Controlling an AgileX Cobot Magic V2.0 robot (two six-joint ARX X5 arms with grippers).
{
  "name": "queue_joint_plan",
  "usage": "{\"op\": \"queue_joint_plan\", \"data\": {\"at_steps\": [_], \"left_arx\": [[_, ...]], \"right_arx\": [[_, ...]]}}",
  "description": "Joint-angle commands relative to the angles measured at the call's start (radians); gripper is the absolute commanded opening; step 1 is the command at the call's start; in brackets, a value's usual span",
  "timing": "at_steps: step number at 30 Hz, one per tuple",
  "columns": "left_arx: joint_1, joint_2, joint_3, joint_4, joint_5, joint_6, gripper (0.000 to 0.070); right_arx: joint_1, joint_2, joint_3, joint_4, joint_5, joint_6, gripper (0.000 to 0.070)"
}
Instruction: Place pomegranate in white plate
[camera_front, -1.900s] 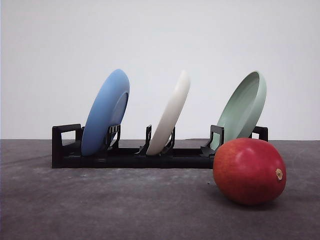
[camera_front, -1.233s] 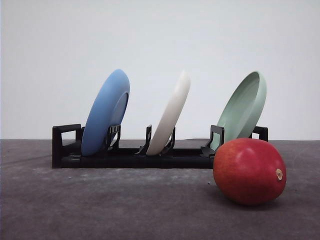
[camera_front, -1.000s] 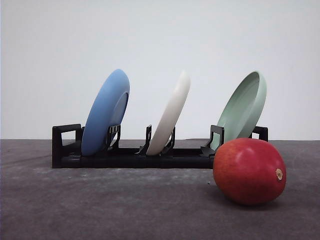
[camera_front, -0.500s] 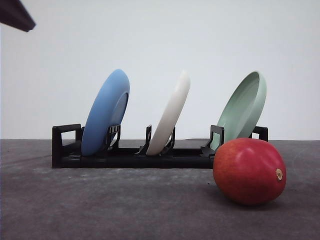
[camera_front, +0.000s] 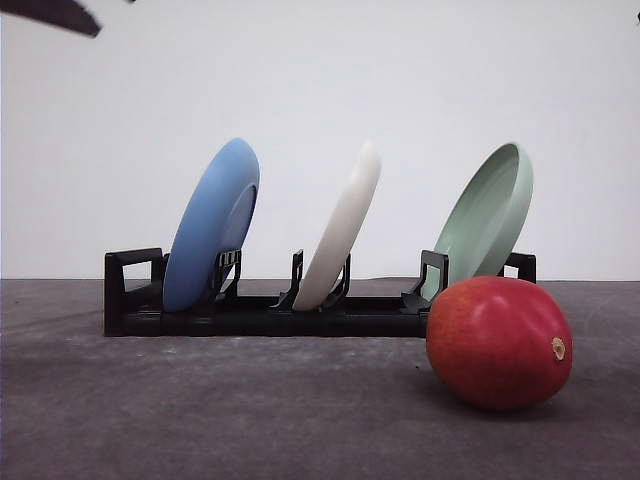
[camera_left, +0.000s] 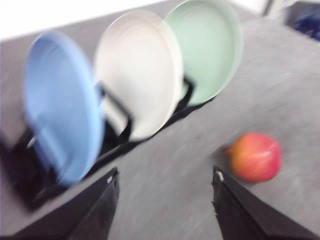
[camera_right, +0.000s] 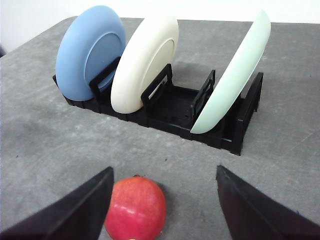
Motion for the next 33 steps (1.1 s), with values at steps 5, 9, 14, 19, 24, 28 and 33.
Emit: {"op": "queue_joint_plan", "data": {"at_steps": [5,9,14,19,24,28,33], "left_arx": [[-0.099,0.084,0.021,0.139,-0.029,0.058,0.0356],[-0.169,0.186,0.021,0.243,-0.110,0.060,0.0358],[-0.244,0.345,0.021,0.409,-0.218,0.059,0.0365],[-0.300,0.507,0.025,0.590,-0.342,0.055,0.0365],[-0.328,0.653,0.055,0.699,-0.432,0.052,0.0365],[-0.330,0.762,0.119,0.701,-0.475,0.052,0.0365],[-0.330,0.872,0.199,0.700,-0.534,0.051,0.0365]], "right_arx": [[0.004,0.002,0.016,0.011,-0.022,-0.002,0.0416],[0.004,0.002,0.016,0.010,-0.040,0.010,0.0416],[0.004,0.002,0.016,0.011,-0.039,0.025,0.0416],[0.004,0.002,0.016,0.010,-0.039,0.025,0.0416],[0.004,0.002,0.016,0.010,-0.039,0.024,0.0416],[0.004,0.002,0.016,0.010,-0.039,0.024,0.0416],[0.004,0.002,0.016,0.010,-0.038,0.023,0.0415]]}}
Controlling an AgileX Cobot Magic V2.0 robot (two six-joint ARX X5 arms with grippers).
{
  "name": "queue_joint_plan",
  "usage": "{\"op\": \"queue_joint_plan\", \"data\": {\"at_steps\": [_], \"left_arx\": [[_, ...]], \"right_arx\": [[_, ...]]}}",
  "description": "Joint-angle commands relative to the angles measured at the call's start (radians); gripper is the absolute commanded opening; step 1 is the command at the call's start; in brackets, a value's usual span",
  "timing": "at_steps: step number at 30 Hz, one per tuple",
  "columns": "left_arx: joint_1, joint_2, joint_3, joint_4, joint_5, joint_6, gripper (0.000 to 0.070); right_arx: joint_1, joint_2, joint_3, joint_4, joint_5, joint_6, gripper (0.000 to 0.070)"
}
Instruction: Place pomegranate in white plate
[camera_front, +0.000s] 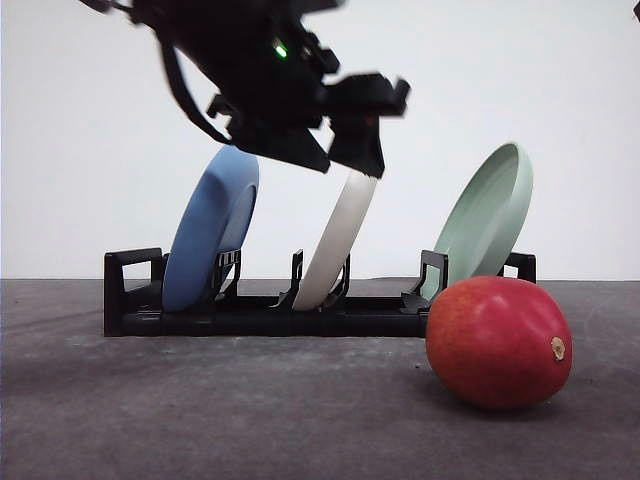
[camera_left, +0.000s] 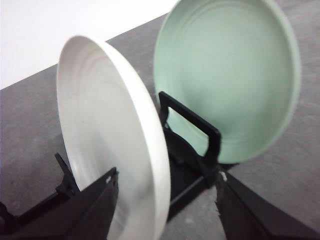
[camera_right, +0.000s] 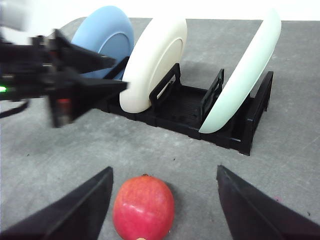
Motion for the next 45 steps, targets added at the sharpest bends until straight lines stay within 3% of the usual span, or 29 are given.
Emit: {"op": "queue_joint_plan", "data": {"at_steps": [1,8,14,20,23,34,45], "left_arx": [[-0.010,0.041,0.037,0.010,-0.015,0.001,0.0364],[0.004,0.131,0.095,0.012,-0.050,-0.007,0.0361],[0.017,0.139,0.095,0.011,-0.050,-0.073,0.0345],[0.014,0.139,0.095,0.011,-0.050,-0.080,0.0115],[0.009,0.139,0.095,0.011,-0.050,-0.080,0.0055],[0.004,0.115,0.096,0.008,-0.050,-0.085,0.0009],[0.004,0.000,0.096,-0.060,-0.026,-0.204,0.0009]], "right_arx": [[0.004,0.002,0.016,0.010,-0.003,0.011,0.0415],[0.004,0.002,0.016,0.010,-0.003,0.011,0.0415],[0.004,0.002,0.016,0.010,-0.003,0.011,0.0415],[0.004,0.002,0.016,0.010,-0.003,0.011,0.0415],[0.004,0.002,0.016,0.010,-0.003,0.011,0.0415],[0.004,0.002,0.016,0.010,-0.003,0.011,0.0415],[0.004,0.002,0.016,0.010,-0.003,0.011,0.0415]]}}
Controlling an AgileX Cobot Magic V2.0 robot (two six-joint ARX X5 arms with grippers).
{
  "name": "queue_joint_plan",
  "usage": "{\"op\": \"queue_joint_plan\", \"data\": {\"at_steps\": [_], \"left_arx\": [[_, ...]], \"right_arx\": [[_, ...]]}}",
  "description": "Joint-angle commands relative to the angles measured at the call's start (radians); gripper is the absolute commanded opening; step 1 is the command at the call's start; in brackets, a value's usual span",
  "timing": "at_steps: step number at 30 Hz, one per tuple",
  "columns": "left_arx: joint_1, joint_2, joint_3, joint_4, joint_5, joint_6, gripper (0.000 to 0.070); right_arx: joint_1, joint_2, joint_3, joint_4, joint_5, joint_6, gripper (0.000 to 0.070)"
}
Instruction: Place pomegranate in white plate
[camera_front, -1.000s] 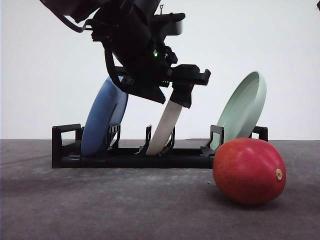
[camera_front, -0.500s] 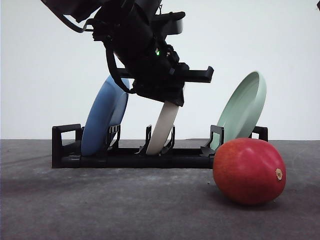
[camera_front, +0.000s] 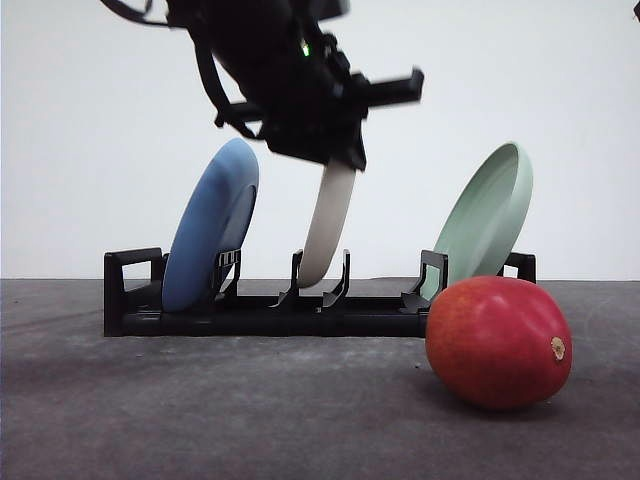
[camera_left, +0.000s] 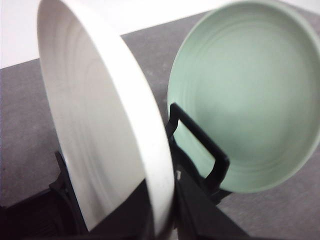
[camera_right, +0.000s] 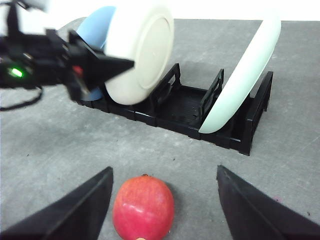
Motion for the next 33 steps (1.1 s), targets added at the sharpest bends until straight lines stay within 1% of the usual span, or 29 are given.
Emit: {"op": "queue_joint_plan", "data": {"at_steps": [1,8,15,20,23,29,33], "left_arx": [[-0.007,-0.018,0.024,-0.007,0.004,-0.036,0.0009],[-0.007,-0.113,0.024,-0.096,0.096,-0.135,0.0009],[-0.015,-0.210,0.024,-0.189,0.109,-0.203,0.0009],[-0.029,-0.258,0.024,-0.264,0.173,-0.249,0.0009],[-0.056,-0.279,0.013,-0.296,0.181,-0.264,0.0009],[-0.138,-0.340,-0.057,-0.274,0.180,-0.266,0.0009],[-0.183,-0.398,-0.137,-0.199,0.176,-0.265,0.0009]], "right_arx": [[0.004,0.002,0.016,0.010,-0.003,0.011,0.0415],[0.004,0.002,0.016,0.010,-0.003,0.011,0.0416],[0.004,0.002,0.016,0.010,-0.003,0.011,0.0415],[0.004,0.002,0.016,0.010,-0.003,0.011,0.0415],[0.004,0.002,0.016,0.010,-0.003,0.012,0.0415],[0.004,0.002,0.016,0.010,-0.003,0.012,0.0415],[0.004,0.002,0.016,0.008,-0.003,0.012,0.0415]]}}
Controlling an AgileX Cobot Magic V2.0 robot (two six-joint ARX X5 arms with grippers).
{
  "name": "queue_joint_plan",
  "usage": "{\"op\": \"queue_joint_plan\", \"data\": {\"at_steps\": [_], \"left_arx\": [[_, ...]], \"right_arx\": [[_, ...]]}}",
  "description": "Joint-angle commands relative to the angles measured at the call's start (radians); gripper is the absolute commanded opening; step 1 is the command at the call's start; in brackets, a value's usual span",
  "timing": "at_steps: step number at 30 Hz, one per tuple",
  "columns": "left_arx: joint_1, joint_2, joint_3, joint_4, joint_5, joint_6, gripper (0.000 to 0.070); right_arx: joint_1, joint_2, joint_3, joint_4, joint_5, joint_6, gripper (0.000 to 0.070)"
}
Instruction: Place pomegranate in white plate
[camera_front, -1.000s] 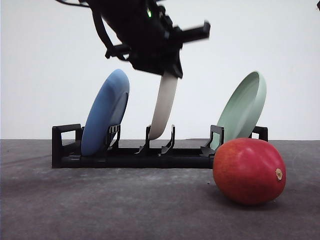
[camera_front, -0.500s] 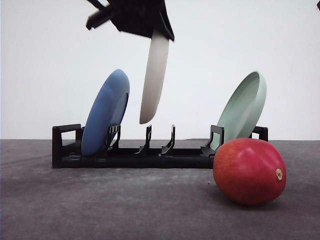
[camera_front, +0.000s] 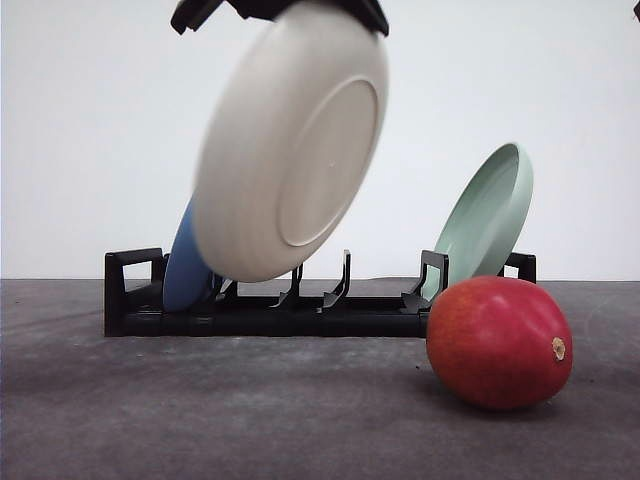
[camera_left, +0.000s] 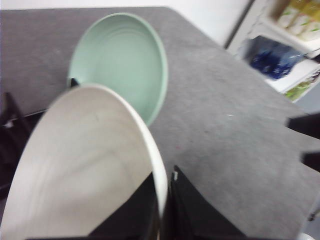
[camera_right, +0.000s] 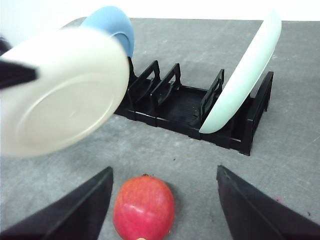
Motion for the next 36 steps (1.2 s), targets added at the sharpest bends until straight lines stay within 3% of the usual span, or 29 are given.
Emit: {"op": "queue_joint_plan", "data": {"at_steps": [1,5,11,18,21,29,36], "left_arx": [[-0.021,-0.018,-0.023,0.044,0.000,0.000,0.0009],[-0.043,-0.088,-0.116,0.101,0.000,0.036,0.0009],[-0.072,-0.185,-0.232,0.109,-0.045,0.157,0.0009],[-0.101,-0.186,-0.262,0.023,-0.099,0.435,0.0009],[-0.103,-0.145,-0.262,0.003,-0.098,0.517,0.0009],[-0.148,-0.002,-0.262,0.010,-0.140,0.653,0.0009],[-0.211,0.128,-0.262,0.042,-0.232,0.671,0.0009]], "right_arx": [[0.004,0.002,0.016,0.007,-0.003,0.012,0.0415],[0.004,0.002,0.016,0.001,-0.003,0.012,0.0415],[0.004,0.002,0.016,0.001,-0.003,0.012,0.0415],[0.004,0.002,0.016,-0.015,-0.004,0.019,0.0415],[0.004,0.002,0.016,-0.022,-0.003,0.019,0.0415],[0.004,0.002,0.016,-0.024,-0.003,0.019,0.0415],[0.004,0.002,0.016,-0.024,0.007,0.019,0.0415]]}}
